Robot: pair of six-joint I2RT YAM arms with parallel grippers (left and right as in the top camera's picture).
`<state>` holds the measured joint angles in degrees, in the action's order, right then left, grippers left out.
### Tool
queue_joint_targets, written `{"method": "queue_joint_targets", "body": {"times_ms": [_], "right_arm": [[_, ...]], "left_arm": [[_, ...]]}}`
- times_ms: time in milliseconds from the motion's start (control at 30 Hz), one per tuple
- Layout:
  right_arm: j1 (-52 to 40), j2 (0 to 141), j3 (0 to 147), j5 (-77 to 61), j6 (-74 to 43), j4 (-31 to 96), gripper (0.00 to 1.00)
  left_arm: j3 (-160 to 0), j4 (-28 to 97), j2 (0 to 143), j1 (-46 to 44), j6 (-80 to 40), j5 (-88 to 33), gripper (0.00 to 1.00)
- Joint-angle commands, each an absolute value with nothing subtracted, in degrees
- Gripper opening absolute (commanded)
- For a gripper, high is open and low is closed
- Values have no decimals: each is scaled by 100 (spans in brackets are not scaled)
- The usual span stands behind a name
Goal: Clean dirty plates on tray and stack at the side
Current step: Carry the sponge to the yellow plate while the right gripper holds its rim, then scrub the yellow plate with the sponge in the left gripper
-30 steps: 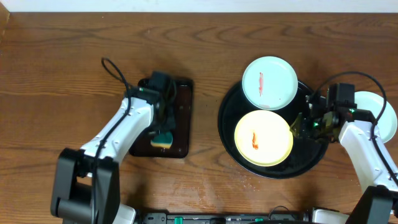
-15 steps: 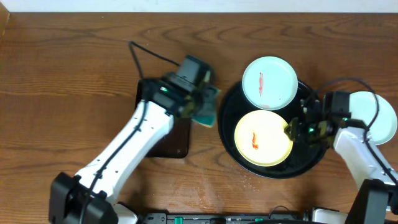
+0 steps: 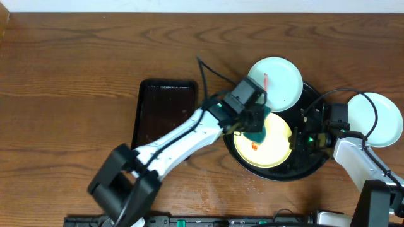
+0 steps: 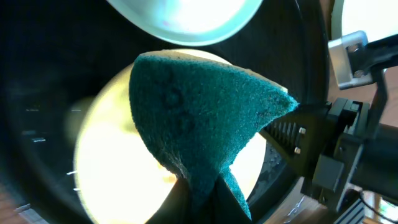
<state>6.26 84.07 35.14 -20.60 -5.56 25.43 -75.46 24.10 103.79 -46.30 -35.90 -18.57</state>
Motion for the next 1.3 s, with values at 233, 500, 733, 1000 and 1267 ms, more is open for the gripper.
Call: {"method": "queue_joint_targets", "body": {"times_ms": [233, 500, 733, 1000, 1267], "right_arm": [[552, 8464, 3483, -2084, -941, 2720, 1], [552, 8466, 3481, -2082, -939, 2711, 1], [552, 8466, 3481, -1984, -939, 2707, 1], [552, 8466, 3481, -1933, -939, 2720, 1], [552, 8466, 3481, -1935, -939, 2720, 1]], "left_arm": [[-7603, 2049, 11592, -4821, -4071, -2204, 7], [-7688, 2668, 11900, -4757, -3706, -701, 7], [-8145, 4060, 11893, -4755, -3201, 1699, 7], [-8145, 3374, 12029, -4770, -3131, -56, 8], [-8145, 1570, 12387, -4797, -3459, -2974, 7]]}}
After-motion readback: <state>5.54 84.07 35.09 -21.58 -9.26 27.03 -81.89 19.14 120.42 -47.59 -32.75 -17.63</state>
